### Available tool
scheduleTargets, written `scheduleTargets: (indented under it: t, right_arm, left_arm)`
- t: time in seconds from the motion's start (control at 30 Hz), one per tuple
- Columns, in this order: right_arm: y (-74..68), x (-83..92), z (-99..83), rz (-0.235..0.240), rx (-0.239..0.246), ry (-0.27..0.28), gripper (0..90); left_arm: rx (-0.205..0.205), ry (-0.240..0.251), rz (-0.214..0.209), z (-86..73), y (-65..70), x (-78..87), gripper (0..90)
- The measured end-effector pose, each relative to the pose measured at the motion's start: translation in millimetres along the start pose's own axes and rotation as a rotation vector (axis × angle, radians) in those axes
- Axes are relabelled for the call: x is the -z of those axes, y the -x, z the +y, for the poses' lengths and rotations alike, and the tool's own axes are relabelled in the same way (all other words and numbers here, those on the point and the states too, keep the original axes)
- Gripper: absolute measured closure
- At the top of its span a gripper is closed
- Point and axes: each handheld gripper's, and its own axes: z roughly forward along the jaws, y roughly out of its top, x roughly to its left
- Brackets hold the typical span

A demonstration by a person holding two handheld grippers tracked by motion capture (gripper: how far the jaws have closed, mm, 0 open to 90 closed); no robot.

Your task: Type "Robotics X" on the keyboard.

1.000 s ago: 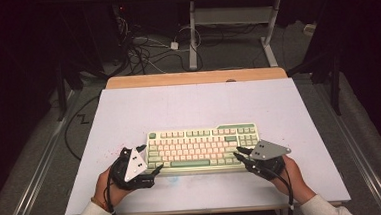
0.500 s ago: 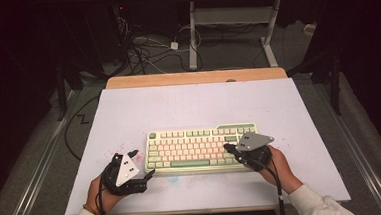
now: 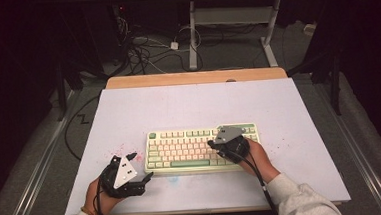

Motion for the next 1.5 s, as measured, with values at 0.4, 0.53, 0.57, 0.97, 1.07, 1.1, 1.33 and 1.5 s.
scheduleTargets:
  t: [0.4,0.53,0.57,0.97,1.07,1.1,1.33,1.5]
  right_arm:
    - [4.7,-22.2,3.9,-0.006,-0.013,-0.051,90.0]
    - [4.5,-21.9,4.9,-0.014,-0.010,-0.061,90.0]
    - [4.2,-22.4,5.1,-0.016,-0.007,-0.059,90.0]
    - [2.4,-24.7,5.4,-0.024,-0.001,-0.073,90.0]
    - [0.7,-25.3,7.1,-0.026,0.010,-0.097,90.0]
    - [0.8,-25.1,7.8,-0.024,0.023,-0.096,90.0]
    - [5.0,-15.9,6.2,-0.022,-0.032,-0.047,90.0]
    - [4.9,-7.9,5.3,-0.026,-0.055,-0.014,85.7]
  left_arm:
    - [-0.002,-0.004,-0.007,-0.7,1.1,-1.8,19.8]
    - [-0.008,-0.009,-0.008,-0.8,1.9,-2.3,19.8]
    - [-0.008,-0.009,-0.008,-0.7,1.9,-2.2,19.8]
    - [-0.010,-0.013,-0.006,-0.5,1.9,-2.8,19.8]
    - [-0.009,-0.015,-0.008,-0.6,2.1,-3.1,19.8]
    - [-0.009,-0.015,-0.009,-0.7,2.2,-3.2,19.8]
    - [-0.007,-0.021,-0.010,-1.6,1.8,-3.5,19.8]
    - [-0.006,-0.020,-0.011,-1.5,1.9,-3.9,19.8]
